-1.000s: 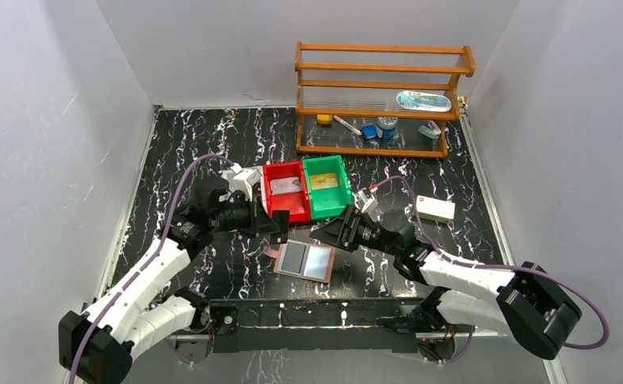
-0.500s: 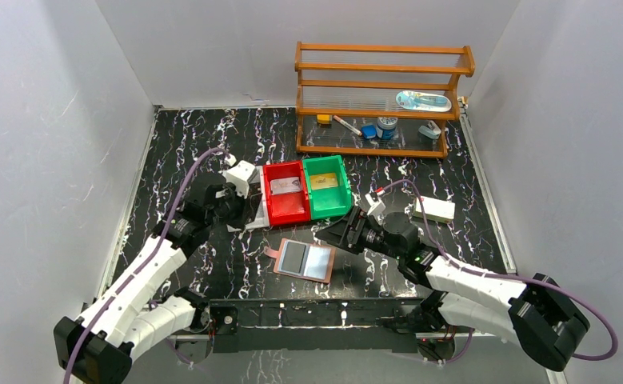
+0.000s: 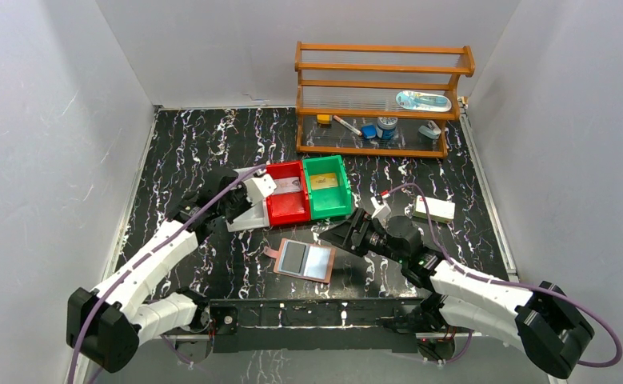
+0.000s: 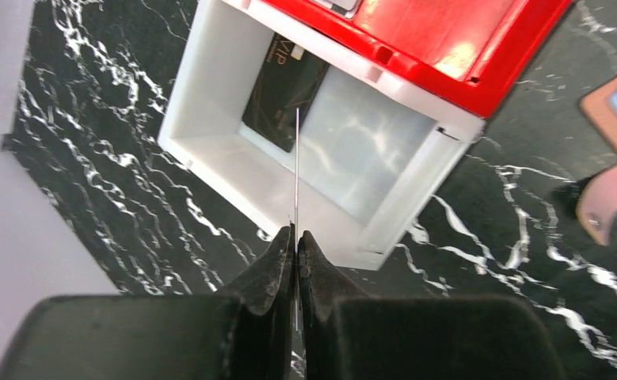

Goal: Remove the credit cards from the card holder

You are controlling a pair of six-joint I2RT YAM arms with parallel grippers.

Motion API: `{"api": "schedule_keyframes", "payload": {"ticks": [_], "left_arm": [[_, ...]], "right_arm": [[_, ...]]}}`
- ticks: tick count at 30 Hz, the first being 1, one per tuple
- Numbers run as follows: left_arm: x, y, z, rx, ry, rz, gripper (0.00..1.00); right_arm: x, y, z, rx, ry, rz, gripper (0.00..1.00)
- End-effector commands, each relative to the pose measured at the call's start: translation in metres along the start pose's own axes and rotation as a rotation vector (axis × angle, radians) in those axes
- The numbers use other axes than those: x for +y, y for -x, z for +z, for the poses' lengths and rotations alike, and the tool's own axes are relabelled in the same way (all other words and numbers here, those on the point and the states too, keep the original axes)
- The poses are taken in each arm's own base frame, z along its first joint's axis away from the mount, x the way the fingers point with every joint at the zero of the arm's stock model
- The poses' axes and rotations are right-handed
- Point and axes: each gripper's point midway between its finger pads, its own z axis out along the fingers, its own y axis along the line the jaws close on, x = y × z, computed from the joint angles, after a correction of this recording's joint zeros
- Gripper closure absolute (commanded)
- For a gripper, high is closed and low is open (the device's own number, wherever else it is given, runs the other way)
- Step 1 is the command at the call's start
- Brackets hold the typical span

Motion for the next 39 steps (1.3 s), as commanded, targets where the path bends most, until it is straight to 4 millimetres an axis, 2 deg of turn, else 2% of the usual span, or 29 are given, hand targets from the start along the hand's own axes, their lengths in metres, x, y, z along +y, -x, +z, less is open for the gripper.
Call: {"api": "schedule_keyframes", "payload": {"ticks": [1, 3, 10, 16, 22, 29, 39], "left_arm": [[0.030, 0.008, 0.008, 0.026, 0.090, 0.160, 1.00], [0.025, 0.006, 0.020, 0.036, 0.054, 0.207, 1.00], [0.037, 0.004, 0.054, 0.081, 0.101, 0.277, 1.00], [0.047, 0.012, 0.070, 0.085, 0.114, 0.306, 1.00], [0.048, 0.001, 0.092, 0.132, 0.109, 0.305, 1.00], [0.052, -0.003, 0.111, 0.120, 0.151, 0.283, 1.00], [0.040, -0.012, 0.131, 0.069, 0.115, 0.271, 1.00]], "right_arm": [[-0.001, 0.007, -0.001, -0.046, 0.000, 0.006, 0.09], [-0.001, 0.007, -0.001, -0.043, 0.000, 0.016, 0.09], [-0.002, 0.007, -0.003, -0.050, -0.001, 0.036, 0.09], [-0.004, 0.009, -0.007, -0.073, -0.012, 0.037, 0.09], [-0.005, 0.015, -0.011, -0.108, -0.021, 0.035, 0.08], [-0.009, 0.018, -0.014, -0.133, -0.035, 0.041, 0.07], [-0.009, 0.017, -0.017, -0.141, -0.020, 0.063, 0.07]]}}
